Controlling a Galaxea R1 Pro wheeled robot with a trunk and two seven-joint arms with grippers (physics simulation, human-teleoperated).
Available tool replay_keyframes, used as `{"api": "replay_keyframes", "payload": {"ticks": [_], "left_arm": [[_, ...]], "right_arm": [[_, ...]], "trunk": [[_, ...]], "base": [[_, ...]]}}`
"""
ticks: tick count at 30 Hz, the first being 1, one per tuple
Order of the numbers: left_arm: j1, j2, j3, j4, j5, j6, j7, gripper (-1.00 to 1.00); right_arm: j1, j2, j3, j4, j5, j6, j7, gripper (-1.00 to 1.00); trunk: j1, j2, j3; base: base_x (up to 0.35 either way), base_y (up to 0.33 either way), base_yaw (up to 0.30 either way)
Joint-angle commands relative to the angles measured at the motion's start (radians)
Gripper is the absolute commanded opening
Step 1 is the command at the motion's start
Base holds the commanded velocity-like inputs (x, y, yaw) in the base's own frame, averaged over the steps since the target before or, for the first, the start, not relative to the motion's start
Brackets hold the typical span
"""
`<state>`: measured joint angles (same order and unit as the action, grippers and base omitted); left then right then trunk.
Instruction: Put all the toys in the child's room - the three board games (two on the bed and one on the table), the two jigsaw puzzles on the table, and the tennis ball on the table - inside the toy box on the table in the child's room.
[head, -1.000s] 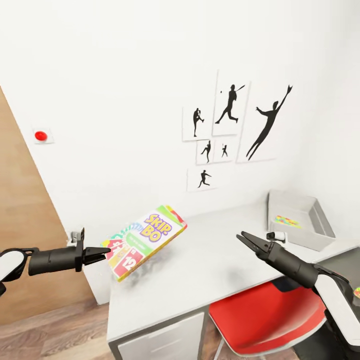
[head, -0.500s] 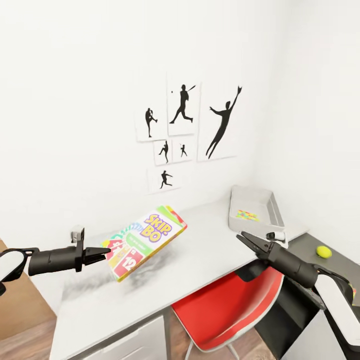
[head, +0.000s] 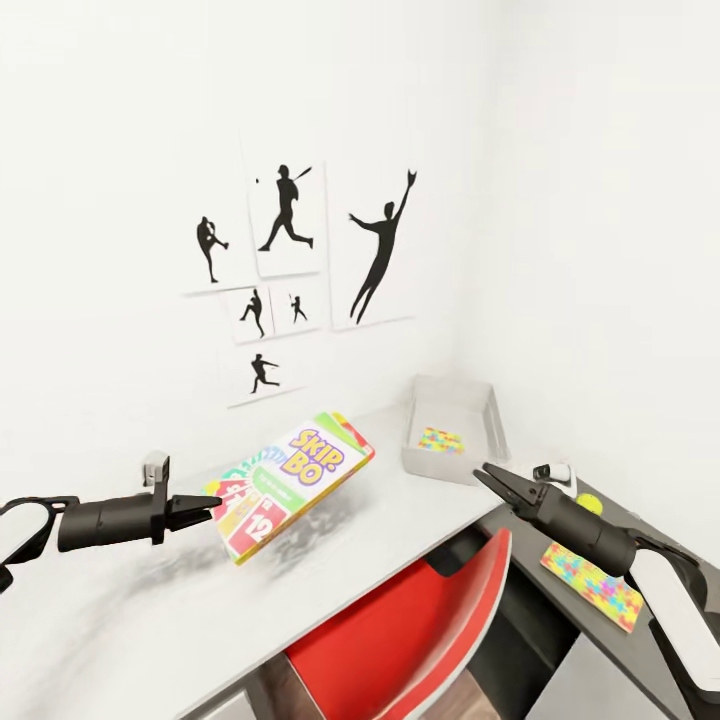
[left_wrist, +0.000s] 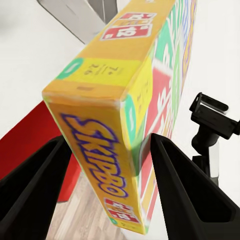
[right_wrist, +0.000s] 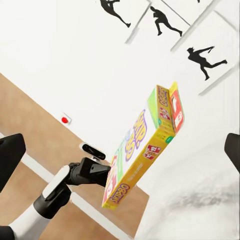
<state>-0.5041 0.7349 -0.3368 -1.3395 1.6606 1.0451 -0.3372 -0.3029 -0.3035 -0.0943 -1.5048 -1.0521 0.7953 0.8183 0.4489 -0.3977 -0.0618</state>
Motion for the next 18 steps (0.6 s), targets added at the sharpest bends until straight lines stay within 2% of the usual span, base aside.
{"api": "replay_keyframes", "payload": {"ticks": [1,18], "left_arm": [[-0.002,0.000,-0.002,0.000,0.001,0.001,-0.010,-1.00],[-0.002,-0.003,-0.002,-0.001,0.001,0.001,-0.010,-1.00]], "right_arm": [[-0.001,0.000,-0.001,0.001,-0.003,0.005,0.001,1.00],[0.000,0.000,-0.012,0.002,-0.003,0.008,0.000,1.00]], "trunk": [[0.001,-0.002,-0.003],[0.001,-0.002,-0.025]], "base": [[0.233,-0.265,-0.022],[0.231,-0.264,-0.003]]}}
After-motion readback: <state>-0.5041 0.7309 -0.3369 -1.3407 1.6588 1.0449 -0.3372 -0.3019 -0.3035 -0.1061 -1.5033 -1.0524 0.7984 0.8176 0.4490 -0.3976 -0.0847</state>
